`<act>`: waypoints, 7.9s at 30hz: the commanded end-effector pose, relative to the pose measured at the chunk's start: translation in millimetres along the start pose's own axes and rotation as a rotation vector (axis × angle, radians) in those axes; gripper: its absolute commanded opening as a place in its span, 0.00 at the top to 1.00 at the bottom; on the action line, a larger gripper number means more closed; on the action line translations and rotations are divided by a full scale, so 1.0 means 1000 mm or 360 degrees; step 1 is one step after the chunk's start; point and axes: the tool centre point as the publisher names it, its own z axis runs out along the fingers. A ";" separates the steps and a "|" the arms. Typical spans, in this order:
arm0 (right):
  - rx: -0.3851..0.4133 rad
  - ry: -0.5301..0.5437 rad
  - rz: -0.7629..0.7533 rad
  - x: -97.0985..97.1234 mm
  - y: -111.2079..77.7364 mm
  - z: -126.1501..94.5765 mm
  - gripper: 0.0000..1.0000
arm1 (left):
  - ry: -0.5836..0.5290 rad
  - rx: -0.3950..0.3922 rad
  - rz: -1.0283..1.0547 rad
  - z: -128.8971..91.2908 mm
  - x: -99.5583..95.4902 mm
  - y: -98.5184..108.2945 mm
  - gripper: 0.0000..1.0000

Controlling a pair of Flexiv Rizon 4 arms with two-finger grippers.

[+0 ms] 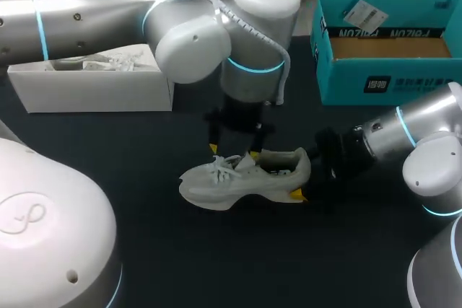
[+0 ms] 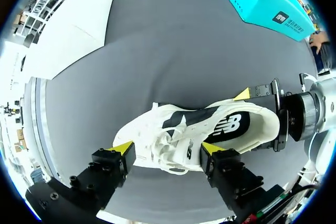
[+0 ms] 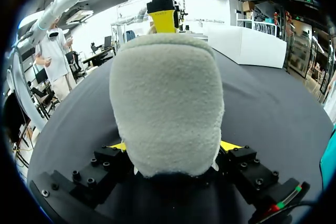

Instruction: Take the shoe out of the shoebox, open the shoe tongue, remove and reinsert the insole, then place the shoe into the shoebox

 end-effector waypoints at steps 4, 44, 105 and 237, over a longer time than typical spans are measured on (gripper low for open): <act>0.0000 -0.0004 0.0000 0.002 -0.003 0.006 1.00 | 0.0279 -0.0212 0.0044 0.002 -0.011 0.005 1.00; 0.0000 -0.0004 0.0000 0.002 -0.003 0.006 1.00 | 0.0368 -0.0252 -0.0224 0.017 -0.078 0.018 1.00; 0.0000 -0.0004 0.0000 0.002 -0.003 0.006 1.00 | -0.0098 -0.0061 0.2749 -0.080 -0.056 0.000 0.00; 0.0000 -0.0004 0.0000 0.002 -0.003 0.006 1.00 | 0.0219 0.0106 0.2580 0.074 0.061 -0.003 0.89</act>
